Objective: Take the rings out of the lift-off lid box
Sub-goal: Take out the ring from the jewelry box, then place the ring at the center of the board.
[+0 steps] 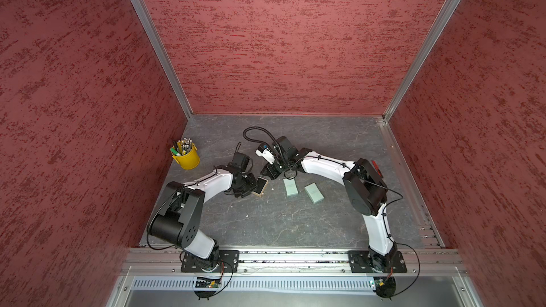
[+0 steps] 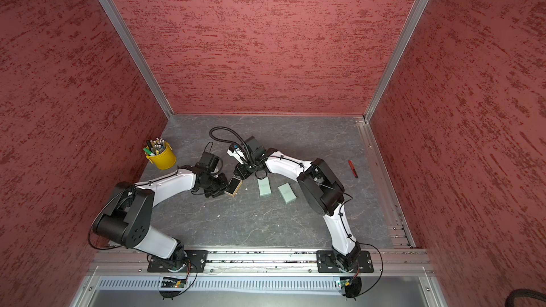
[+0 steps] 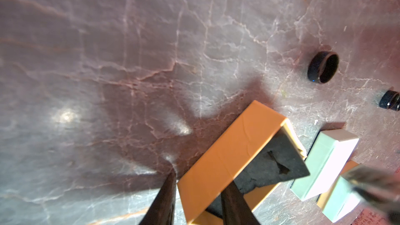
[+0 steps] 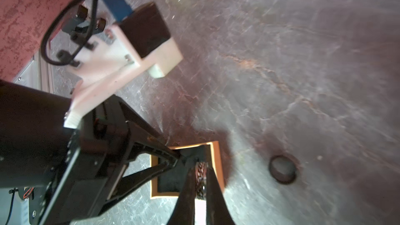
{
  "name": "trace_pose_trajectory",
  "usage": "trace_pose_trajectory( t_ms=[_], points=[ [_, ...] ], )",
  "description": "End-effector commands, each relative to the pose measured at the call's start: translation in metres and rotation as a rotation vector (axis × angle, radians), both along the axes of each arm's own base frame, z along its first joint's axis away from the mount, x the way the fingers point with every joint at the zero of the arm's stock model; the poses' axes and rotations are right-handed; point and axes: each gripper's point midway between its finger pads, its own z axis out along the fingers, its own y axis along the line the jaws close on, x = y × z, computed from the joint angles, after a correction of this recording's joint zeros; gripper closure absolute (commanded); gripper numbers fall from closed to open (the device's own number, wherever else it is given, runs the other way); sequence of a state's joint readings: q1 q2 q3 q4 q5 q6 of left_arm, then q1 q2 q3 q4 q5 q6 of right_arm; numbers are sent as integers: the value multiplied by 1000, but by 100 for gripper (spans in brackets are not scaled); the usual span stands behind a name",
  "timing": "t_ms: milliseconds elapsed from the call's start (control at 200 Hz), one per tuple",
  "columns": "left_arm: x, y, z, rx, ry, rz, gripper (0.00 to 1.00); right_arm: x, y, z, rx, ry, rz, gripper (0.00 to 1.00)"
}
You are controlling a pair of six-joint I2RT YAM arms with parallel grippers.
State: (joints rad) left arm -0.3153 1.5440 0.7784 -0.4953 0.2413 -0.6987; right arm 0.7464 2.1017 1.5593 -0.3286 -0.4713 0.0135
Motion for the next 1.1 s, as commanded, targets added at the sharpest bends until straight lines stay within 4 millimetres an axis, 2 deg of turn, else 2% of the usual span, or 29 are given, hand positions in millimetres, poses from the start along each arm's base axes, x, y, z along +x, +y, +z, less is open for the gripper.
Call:
trace_pose_trajectory(
  t_ms=[0,155,281,456,676,801,892,997,1097],
  points=[
    [-5,3,-4,18,27,-5,64,11,-9,14,41,-9,-29,98],
    [-1,-5,9,-32,1,-1,63,34,-36,-5,72,71,-112,97],
    [3,-10,23,-56,-17,-10,60,43,-47,-19,57,103,-150,97],
    [5,-9,38,-65,-39,-13,56,43,-50,-28,96,159,-150,96],
    [12,4,43,-61,-62,14,56,40,-50,-49,107,249,-145,92],
    [15,10,37,-53,-60,17,58,41,-57,-59,93,278,-169,90],
    [16,12,27,-58,-48,20,60,42,-61,-62,73,280,-185,81],
    [17,10,17,-65,-37,18,61,45,-65,-56,55,251,-205,66],
    [16,6,10,-75,-26,9,63,48,-70,-43,39,211,-221,62]
  ],
)
